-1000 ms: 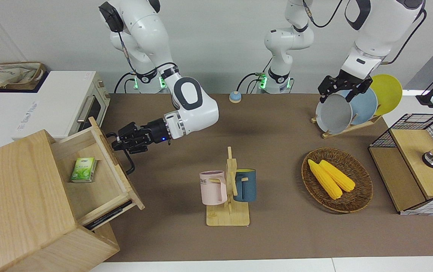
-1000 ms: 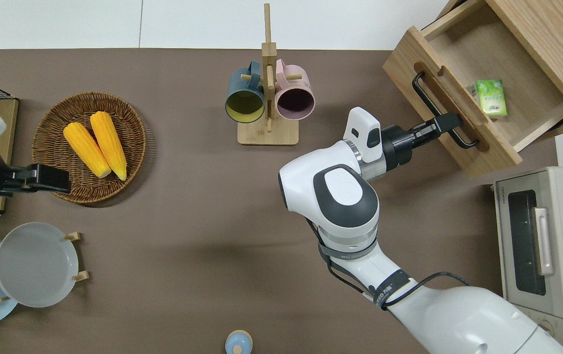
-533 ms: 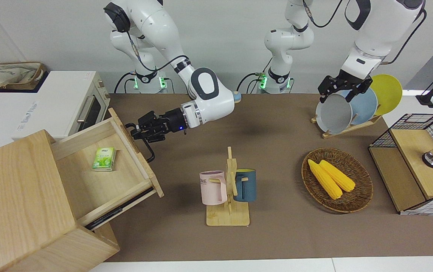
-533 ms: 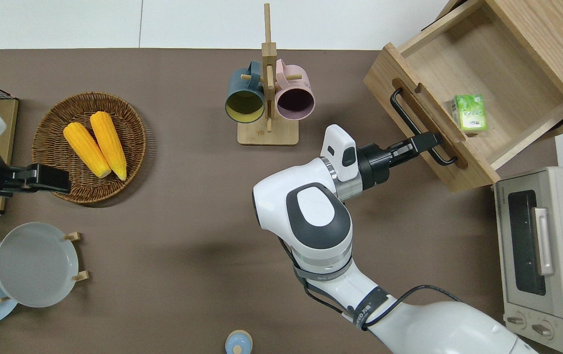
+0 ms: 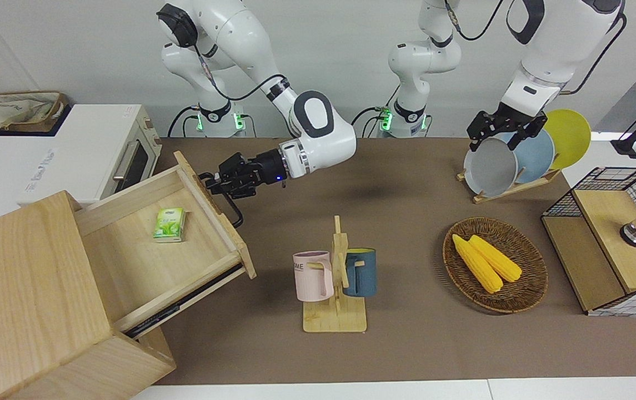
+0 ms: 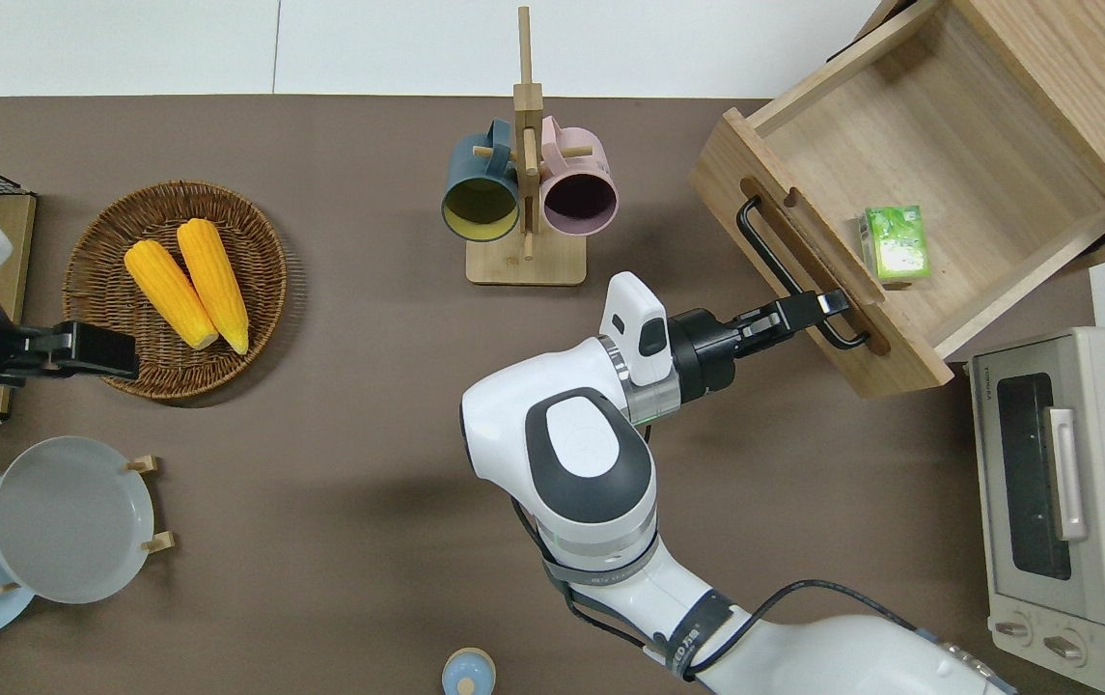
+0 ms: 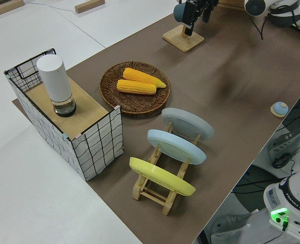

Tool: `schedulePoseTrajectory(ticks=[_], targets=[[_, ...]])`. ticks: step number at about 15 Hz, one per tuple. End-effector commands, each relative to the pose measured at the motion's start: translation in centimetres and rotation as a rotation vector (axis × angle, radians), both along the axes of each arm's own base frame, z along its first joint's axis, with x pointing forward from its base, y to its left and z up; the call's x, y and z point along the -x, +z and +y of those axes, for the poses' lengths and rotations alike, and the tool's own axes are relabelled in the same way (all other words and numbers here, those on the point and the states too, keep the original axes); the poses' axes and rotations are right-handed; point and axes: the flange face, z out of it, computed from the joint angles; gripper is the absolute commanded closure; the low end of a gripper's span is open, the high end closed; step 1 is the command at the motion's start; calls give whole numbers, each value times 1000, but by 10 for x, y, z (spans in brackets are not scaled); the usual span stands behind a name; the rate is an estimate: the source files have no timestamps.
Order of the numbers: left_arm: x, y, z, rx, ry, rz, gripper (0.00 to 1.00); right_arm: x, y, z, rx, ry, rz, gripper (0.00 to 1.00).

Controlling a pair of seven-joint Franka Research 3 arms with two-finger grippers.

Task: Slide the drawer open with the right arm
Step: 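Pull the drawer handle toward the robot with the right gripper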

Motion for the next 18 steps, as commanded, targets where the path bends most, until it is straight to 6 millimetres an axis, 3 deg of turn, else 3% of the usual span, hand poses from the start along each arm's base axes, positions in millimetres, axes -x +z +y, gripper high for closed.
schedulePoseTrajectory(ticks=[1, 4, 5, 10, 11, 14, 18], targets=[[4, 2, 1, -12, -7, 6, 5, 21, 27, 4, 24, -58, -5, 643], [4, 2, 1, -12, -7, 7, 2, 27, 28, 8, 26, -63, -2, 591], [4, 2, 1, -12, -7, 7, 2, 27, 28, 8, 26, -63, -2, 361], [4, 2, 0, -12, -8, 7, 5, 32, 29, 14, 17, -67, 7, 321], [4, 2, 1, -12, -7, 6, 2, 34, 32, 14, 13, -69, 6, 273], [4, 2, 1, -12, -7, 6, 5, 36, 33, 17, 7, -65, 9, 20], [4, 2, 1, -12, -7, 7, 2, 41, 45, 20, -54, -79, 33, 13]])
